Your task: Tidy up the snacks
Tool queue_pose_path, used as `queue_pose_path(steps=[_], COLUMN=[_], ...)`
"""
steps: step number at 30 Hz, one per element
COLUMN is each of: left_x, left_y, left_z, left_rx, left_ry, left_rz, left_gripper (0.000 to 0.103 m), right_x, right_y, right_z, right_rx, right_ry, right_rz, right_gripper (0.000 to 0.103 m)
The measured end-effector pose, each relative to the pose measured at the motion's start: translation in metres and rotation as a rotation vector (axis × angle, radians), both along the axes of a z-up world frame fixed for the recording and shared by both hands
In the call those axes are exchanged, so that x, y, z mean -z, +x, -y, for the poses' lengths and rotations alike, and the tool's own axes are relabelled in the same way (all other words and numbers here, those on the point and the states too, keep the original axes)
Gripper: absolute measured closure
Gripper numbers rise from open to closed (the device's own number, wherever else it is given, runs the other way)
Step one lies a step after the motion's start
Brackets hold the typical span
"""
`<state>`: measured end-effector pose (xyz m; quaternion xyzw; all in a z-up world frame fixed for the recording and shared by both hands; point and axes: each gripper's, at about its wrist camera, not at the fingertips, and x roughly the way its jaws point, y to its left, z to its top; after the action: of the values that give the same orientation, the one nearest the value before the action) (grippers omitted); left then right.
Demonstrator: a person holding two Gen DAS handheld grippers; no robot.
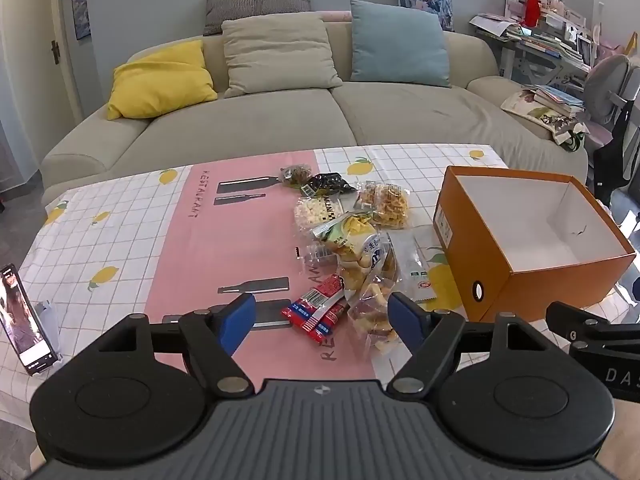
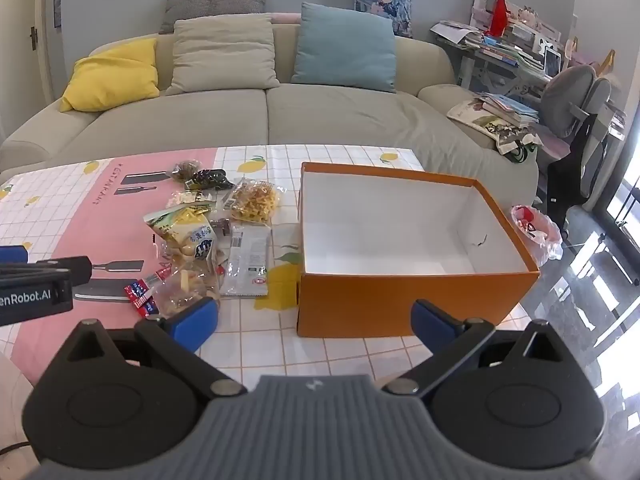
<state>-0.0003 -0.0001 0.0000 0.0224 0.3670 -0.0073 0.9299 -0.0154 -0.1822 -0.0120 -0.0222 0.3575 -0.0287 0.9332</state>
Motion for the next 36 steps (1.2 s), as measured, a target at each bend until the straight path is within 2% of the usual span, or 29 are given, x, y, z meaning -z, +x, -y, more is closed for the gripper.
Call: queue_pose_path(steps=[10,36], left_x=[-0.0001,0.0034], left_y=[0.0006,-0.0007], left_z=[0.0000,-0.0070], left_rx=[-0.004,-0.016], left_ry=[-0.007,-0.024], left_rz=[-0.011,-0.038], left_gripper=[0.015,0.015], right_x=[-0.0013,0.0032], right_y=[0.0025,0.0023], right_z=[0.0016,-0.0024], right_rx=[0.011,0.018], right_ry=[0.026,0.017], right_rz=[-0.024,-0.055], right_gripper=[0.003,0.003])
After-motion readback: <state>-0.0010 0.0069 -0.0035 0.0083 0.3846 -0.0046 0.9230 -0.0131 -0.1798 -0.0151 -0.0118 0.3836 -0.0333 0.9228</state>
